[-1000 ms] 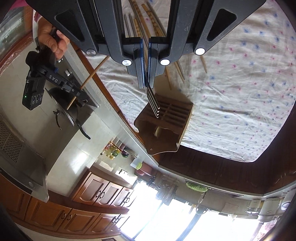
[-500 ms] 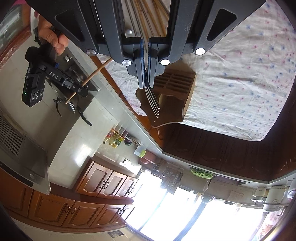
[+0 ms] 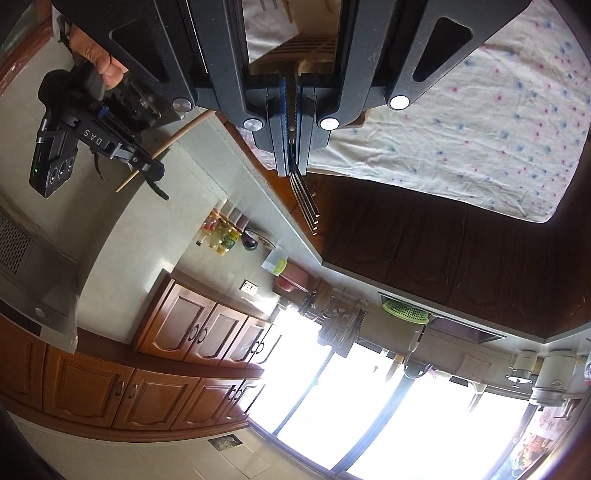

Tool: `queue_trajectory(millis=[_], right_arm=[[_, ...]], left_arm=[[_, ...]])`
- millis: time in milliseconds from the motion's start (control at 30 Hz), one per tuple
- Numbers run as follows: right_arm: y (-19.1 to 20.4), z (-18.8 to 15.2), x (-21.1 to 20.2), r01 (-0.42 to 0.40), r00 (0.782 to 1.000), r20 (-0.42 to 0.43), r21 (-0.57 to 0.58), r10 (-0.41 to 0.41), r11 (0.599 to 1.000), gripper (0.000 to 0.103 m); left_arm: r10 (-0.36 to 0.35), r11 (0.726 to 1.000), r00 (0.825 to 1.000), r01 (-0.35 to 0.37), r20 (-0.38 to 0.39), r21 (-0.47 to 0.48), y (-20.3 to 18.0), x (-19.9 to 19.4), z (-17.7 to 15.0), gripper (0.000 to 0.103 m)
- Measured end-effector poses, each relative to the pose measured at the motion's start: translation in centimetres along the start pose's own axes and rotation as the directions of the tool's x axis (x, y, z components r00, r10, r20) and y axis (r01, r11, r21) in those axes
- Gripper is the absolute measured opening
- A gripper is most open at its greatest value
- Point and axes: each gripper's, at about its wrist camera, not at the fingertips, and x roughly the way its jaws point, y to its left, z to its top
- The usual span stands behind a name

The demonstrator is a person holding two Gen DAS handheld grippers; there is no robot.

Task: Organize utensils
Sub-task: 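Carry the fork and chopstick up over the wooden caddy with both tools, then open both tools to drop the fork and chopstick into the caddy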

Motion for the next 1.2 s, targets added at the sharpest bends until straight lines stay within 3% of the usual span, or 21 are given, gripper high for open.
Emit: queue_trajectory(millis=[233, 467, 967, 1033, 1067, 1100, 1133, 1167, 1200], right_arm=[[-1.5, -3.0, 5.7, 0.036, 0.998, -0.057, 0.014, -0.035, 0.999, 0.006], [-2.9, -6.4, 8.4, 0.043, 0.995, -0.090, 0.050, -0.038, 0.998, 0.006], [-3.6, -6.6, 8.9, 0.065, 0.991, -0.119, 0.071, -0.057, 0.995, 0.008], [-3.7, -6.6, 9.0, 0.069, 0.990, -0.128, 0.077, -0.059, 0.995, 0.013], [-3.8, -6.5, 9.1, 0.066, 0.989, -0.135, 0.086, -0.054, 0.994, 0.015], [-3.9, -6.5, 9.0, 0.061, 0.989, -0.139, 0.096, -0.047, 0.994, 0.028], [-4.0, -6.6, 8.9, 0.057, 0.990, -0.136, 0.105, -0.042, 0.993, 0.051], [-4.2, -6.5, 8.6, 0.056, 0.991, -0.128, 0.113, -0.041, 0.992, 0.063], [-4.2, -6.5, 8.2, 0.051, 0.993, -0.114, 0.122, -0.037, 0.991, 0.078]], left_arm=[[0.041, 0.998, 0.998, -0.044, -0.053, -0.043, 2.8, 7.1, -1.6, 0.000], [0.073, 0.996, 0.991, -0.079, -0.114, -0.047, 3.8, 10.9, -3.1, 0.001], [0.089, 0.994, 0.986, -0.097, -0.144, -0.045, 2.4, 12.2, -2.4, 0.002], [0.097, 0.993, 0.985, -0.104, -0.142, -0.047, 2.7, 11.8, -2.4, 0.004], [0.097, 0.993, 0.985, -0.105, -0.140, -0.048, 2.8, 11.3, -2.5, 0.010], [0.099, 0.993, 0.986, -0.107, -0.137, -0.048, 2.7, 11.0, -2.5, 0.016], [0.103, 0.993, 0.986, -0.110, -0.127, -0.048, 2.6, 10.7, -2.4, 0.028], [0.106, 0.993, 0.988, -0.112, -0.117, -0.045, 2.5, 10.2, -2.6, 0.036], [0.108, 0.993, 0.988, -0.113, -0.107, -0.042, 2.8, 9.4, -2.9, 0.038]])
